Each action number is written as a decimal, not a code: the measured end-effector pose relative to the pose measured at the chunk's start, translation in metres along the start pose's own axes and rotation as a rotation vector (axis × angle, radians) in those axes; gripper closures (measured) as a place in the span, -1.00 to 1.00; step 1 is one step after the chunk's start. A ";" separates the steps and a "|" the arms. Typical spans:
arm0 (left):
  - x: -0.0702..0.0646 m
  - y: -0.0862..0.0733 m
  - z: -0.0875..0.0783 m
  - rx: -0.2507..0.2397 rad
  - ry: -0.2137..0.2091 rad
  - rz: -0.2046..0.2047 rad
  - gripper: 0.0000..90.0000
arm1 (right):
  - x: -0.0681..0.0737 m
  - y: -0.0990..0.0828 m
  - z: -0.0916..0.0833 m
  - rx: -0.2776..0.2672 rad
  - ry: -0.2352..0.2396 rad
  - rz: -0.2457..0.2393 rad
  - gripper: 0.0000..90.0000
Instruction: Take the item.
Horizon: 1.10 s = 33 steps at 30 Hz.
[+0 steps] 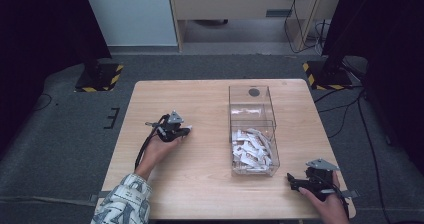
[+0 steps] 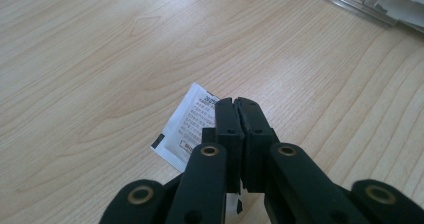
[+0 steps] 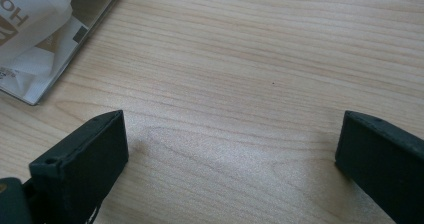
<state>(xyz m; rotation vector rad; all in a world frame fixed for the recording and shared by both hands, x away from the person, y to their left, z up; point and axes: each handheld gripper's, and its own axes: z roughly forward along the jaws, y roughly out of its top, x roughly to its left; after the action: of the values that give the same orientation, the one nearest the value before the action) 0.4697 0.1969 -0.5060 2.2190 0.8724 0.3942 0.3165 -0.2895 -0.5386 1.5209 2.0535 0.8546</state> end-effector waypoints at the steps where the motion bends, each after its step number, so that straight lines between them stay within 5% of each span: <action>1: -0.001 0.000 0.001 0.000 -0.001 0.000 0.95 | 0.000 0.000 0.000 -0.001 0.000 0.000 -0.98; 15: -0.006 0.000 0.005 0.002 -0.007 0.017 0.86 | 0.000 0.000 0.000 0.001 0.000 0.000 -0.98; 21: -0.010 0.003 -0.004 -0.040 0.028 0.016 0.21 | 0.000 0.000 0.000 0.000 0.000 0.000 -0.98; 26: -0.014 0.006 -0.014 -0.051 0.018 0.006 -0.31 | 0.000 0.000 0.000 0.000 0.000 0.000 -0.98; 33: -0.022 0.001 -0.033 -0.050 0.019 0.013 -0.76 | 0.000 0.000 0.000 0.001 0.000 0.000 -0.98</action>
<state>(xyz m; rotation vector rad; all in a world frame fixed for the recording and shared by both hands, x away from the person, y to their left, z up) 0.4377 0.1977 -0.4830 2.1797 0.8494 0.4386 0.3164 -0.2895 -0.5385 1.5215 2.0543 0.8542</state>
